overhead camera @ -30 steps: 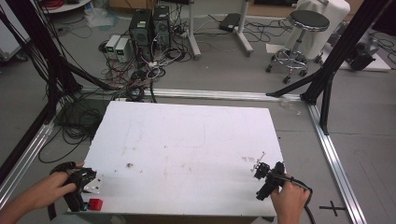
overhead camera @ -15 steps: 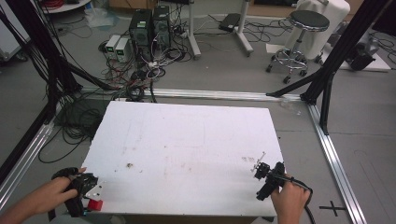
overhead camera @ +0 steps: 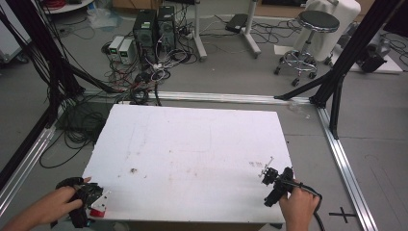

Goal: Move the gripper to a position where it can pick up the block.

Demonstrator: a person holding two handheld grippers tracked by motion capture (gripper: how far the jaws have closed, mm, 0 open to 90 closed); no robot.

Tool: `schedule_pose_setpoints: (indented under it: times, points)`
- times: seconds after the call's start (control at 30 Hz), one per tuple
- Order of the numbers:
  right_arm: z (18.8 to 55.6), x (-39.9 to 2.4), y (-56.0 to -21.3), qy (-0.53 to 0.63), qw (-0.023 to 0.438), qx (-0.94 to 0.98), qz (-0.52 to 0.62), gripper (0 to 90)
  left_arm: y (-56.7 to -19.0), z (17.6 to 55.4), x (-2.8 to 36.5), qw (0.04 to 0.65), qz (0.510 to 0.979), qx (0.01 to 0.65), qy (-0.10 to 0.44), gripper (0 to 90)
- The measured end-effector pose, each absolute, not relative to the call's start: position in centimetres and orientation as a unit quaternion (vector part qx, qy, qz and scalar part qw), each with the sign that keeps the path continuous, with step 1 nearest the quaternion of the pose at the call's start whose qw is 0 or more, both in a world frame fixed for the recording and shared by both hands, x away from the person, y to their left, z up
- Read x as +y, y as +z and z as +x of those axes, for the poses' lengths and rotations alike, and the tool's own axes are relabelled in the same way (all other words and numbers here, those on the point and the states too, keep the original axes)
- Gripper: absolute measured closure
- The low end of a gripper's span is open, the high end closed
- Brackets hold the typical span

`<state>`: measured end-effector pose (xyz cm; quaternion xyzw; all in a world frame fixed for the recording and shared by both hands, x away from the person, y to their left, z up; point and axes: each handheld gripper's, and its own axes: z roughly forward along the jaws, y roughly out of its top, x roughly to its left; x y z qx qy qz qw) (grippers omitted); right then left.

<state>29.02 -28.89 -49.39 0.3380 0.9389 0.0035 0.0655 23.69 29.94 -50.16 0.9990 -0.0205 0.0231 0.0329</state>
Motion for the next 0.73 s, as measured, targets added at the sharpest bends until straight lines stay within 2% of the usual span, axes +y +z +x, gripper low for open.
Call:
schedule_pose_setpoints:
  times: [0.73]
  points:
    - [29.0, -28.9, -49.3, 0.005, 0.065, 0.940, 0.335, 1.9, -51.5, 23.5, 29.7, 0.024, 0.999, -0.028, 0.021, 23.0]
